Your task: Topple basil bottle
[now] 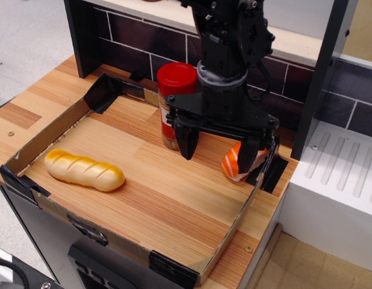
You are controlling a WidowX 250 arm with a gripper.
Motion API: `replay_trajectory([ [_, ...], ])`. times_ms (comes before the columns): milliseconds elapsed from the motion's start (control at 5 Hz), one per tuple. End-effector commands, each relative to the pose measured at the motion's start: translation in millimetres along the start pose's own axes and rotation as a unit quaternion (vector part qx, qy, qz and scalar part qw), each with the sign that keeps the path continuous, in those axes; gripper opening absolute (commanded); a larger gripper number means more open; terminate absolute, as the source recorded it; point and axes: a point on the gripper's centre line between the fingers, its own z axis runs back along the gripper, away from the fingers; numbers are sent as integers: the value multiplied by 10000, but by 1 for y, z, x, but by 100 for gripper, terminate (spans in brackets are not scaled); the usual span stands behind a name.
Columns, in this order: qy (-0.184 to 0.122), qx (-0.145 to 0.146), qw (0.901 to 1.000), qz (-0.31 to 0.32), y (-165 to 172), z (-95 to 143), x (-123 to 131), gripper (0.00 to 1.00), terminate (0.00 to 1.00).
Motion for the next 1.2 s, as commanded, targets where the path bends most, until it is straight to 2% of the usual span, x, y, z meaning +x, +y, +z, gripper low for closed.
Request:
replay_trajectory([
  [0,0,0,10000,0,0,0,0,100,0],
  [200,-14,161,9984,-535,23,9,3,100,0],
  [600,-74,163,9953,-956,62,41,26,100,0],
  [800,-165,193,9955,-911,67,48,37,100,0],
  [1000,-261,179,9955,-889,66,45,43,100,0],
])
